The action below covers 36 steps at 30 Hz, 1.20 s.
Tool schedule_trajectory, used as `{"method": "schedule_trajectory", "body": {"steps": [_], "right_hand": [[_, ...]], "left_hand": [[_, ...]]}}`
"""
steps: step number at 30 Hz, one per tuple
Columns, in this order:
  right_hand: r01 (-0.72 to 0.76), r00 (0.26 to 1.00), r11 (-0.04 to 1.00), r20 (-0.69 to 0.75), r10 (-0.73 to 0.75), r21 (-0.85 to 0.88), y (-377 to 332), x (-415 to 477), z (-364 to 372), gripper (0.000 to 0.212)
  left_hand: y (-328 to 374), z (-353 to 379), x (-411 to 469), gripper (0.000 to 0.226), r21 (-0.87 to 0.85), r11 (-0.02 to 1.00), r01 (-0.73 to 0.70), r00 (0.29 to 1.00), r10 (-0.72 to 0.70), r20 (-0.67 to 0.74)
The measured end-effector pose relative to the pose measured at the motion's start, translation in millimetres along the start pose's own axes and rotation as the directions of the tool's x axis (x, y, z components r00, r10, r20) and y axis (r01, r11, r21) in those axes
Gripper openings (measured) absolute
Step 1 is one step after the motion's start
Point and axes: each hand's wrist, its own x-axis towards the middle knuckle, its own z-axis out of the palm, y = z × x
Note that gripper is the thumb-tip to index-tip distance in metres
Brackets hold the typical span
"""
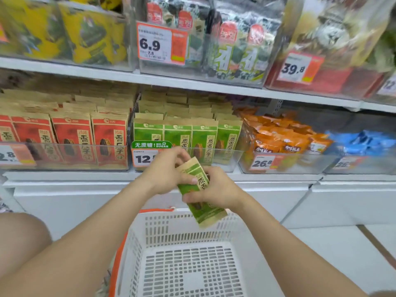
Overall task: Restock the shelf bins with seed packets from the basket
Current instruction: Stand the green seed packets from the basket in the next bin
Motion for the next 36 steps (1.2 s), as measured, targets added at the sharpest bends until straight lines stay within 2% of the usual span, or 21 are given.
{"method": "schedule_trajectory", "body": {"steps": [3, 6, 9, 12, 15, 19, 24, 27, 29, 31, 34, 36], "right_hand": [[0.124, 0.976, 0.974, -0.199, -0.085, 0.191, -29, -4, -25, 0.041], [0.245, 0.931, 0.952, -0.32, -0.177, 0.186, -53, -4, -54, 0.051], [0.271, 0.922, 0.962, -0.277, -0.272, -0.042, -62, -3, -83, 0.06], [0.289, 0.888, 0.929, -0.299, -0.35, -0.23, -66, -1, -109, 0.077], [0.331, 0.85, 0.881, -0.299, -0.435, -0.339, -71, 3, -128, 0.059], [0.321, 0.8, 0.879, -0.397, -0.451, -0.352, -75, 10, -138, 0.043], [0.299, 0.751, 0.873, -0.469, -0.464, -0.386, -75, 18, -136, 0.042], [0.31, 0.74, 0.867, -0.474, -0.478, -0.39, -76, 21, -134, 0.04], [0.311, 0.746, 0.88, -0.481, -0.461, -0.36, -75, 23, -131, 0.04], [0.329, 0.757, 0.908, -0.502, -0.418, -0.26, -73, 23, -128, 0.041], [0.371, 0.773, 0.926, -0.531, -0.348, -0.067, -72, 21, -125, 0.04], [0.381, 0.789, 0.923, -0.54, -0.293, 0.057, -73, 18, -125, 0.04]], "left_hand": [[24, 3, 0, 0.036, -0.258, 0.963, -0.074, 0.974, 0.014, -0.225], [44, 7, 5, 0.015, -0.385, 0.914, -0.128, 0.97, 0.034, -0.241], [57, 8, 11, 0.005, -0.315, 0.931, -0.183, 0.959, 0.099, -0.265], [70, 8, 19, 0.012, -0.07, 0.968, -0.242, 0.918, 0.205, -0.339], [85, 7, 27, 0.015, -0.104, 0.95, -0.295, 0.89, 0.234, -0.39], [95, 4, 44, 0.025, -0.126, 0.933, -0.338, 0.874, 0.262, -0.41], [98, 20, 56, 0.025, -0.09, 0.94, -0.329, 0.809, 0.232, -0.54], [97, 34, 58, 0.022, -0.134, 0.932, -0.337, 0.781, 0.197, -0.593], [97, 42, 59, 0.022, -0.217, 0.914, -0.342, 0.782, 0.149, -0.605], [99, 47, 58, 0.017, -0.265, 0.899, -0.349, 0.766, 0.111, -0.633], [103, 52, 58, 0.013, -0.245, 0.892, -0.38, 0.697, 0.101, -0.71], [106, 57, 57, 0.012, -0.18, 0.887, -0.426, 0.661, 0.169, -0.731]]}}
